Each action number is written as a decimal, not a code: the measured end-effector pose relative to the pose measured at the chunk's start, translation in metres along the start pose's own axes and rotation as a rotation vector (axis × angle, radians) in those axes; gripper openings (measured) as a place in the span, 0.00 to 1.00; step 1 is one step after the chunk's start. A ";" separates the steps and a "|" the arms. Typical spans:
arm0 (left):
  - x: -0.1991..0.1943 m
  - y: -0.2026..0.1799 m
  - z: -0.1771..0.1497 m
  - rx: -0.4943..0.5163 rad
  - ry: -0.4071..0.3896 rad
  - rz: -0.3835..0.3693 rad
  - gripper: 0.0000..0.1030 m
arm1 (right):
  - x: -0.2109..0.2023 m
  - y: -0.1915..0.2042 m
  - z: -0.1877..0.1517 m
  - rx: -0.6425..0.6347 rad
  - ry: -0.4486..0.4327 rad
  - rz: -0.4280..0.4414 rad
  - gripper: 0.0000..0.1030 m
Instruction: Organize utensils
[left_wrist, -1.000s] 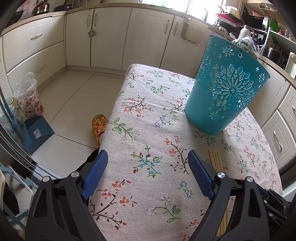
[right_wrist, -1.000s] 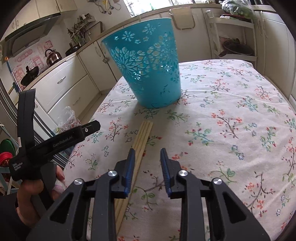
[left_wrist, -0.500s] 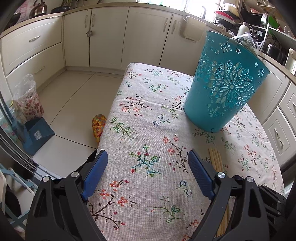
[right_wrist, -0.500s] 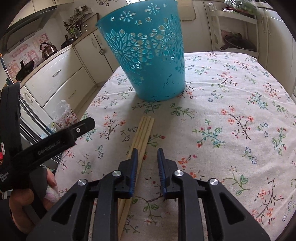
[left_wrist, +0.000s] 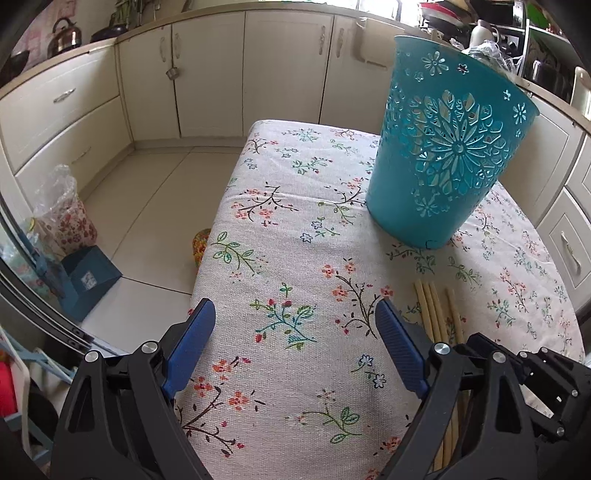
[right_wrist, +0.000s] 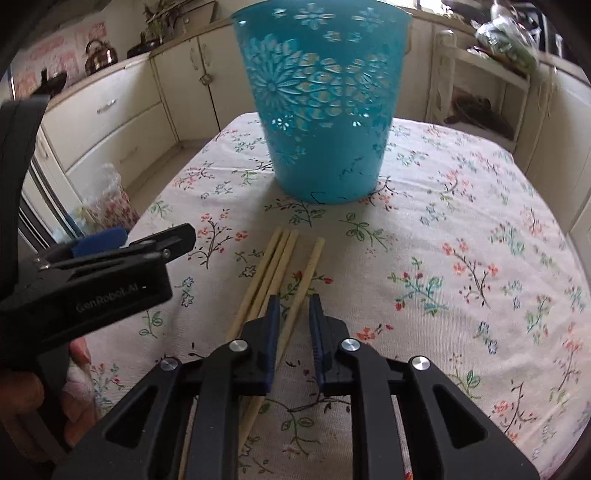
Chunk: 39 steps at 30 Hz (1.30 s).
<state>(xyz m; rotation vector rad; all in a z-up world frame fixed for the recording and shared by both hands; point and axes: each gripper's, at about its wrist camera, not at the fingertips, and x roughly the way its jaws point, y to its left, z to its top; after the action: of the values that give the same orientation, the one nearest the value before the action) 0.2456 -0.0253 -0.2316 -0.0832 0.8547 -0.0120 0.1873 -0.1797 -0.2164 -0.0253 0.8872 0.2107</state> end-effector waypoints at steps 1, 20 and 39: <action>-0.002 0.001 0.000 -0.005 -0.007 0.004 0.82 | 0.000 -0.002 -0.001 -0.001 0.001 0.000 0.14; -0.043 0.014 -0.011 -0.031 0.042 0.022 0.86 | -0.015 -0.037 -0.013 0.100 -0.010 -0.014 0.07; -0.053 0.007 -0.016 -0.009 0.061 -0.003 0.86 | -0.016 -0.038 -0.015 0.102 -0.020 -0.009 0.07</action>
<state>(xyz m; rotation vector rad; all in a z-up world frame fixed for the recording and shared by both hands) 0.1985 -0.0173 -0.2025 -0.0925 0.9158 -0.0135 0.1732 -0.2213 -0.2164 0.0674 0.8762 0.1572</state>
